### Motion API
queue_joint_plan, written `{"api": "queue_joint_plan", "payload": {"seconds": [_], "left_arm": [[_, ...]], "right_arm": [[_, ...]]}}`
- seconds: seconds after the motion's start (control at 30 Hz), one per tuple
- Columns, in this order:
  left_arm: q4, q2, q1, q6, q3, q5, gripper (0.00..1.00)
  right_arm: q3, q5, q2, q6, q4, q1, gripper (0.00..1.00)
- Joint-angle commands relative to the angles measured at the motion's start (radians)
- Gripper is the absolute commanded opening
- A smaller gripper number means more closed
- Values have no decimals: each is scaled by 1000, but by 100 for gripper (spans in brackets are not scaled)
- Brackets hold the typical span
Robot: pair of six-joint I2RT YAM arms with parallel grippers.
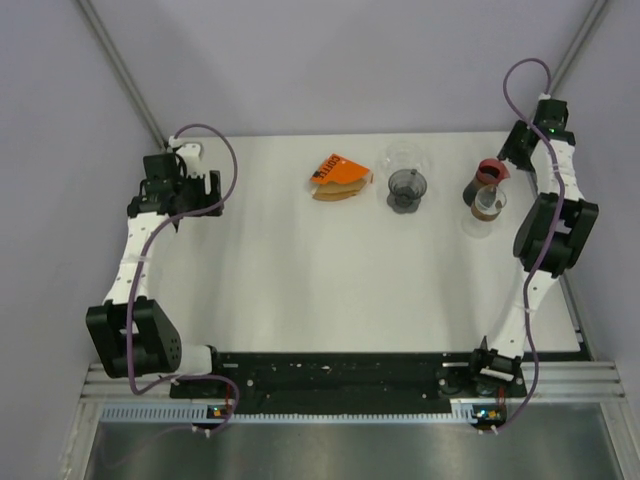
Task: Place the coffee filter in the dripper
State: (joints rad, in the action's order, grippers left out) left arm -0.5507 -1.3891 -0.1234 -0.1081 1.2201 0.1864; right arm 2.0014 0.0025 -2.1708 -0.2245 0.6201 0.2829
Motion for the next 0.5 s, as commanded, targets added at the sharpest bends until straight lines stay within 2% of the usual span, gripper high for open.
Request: {"api": "queue_joint_plan", "payload": {"seconds": [0.0,0.1,0.37,0.47], "left_arm": [[14,41,-2,-16,-11,-2,82],[14,39,-1,-15,-13,-2,82],[17,32,-1,-15,-13,4,82],[14,32,-1,-16,-14,2,82]], "right_arm": [[76,-104,-41,36,61,6,49],[63,-124,-43,48,63,7,40],[83,-101,31,103,84,6,47],[77,-119,110,135,93,7,50]]}}
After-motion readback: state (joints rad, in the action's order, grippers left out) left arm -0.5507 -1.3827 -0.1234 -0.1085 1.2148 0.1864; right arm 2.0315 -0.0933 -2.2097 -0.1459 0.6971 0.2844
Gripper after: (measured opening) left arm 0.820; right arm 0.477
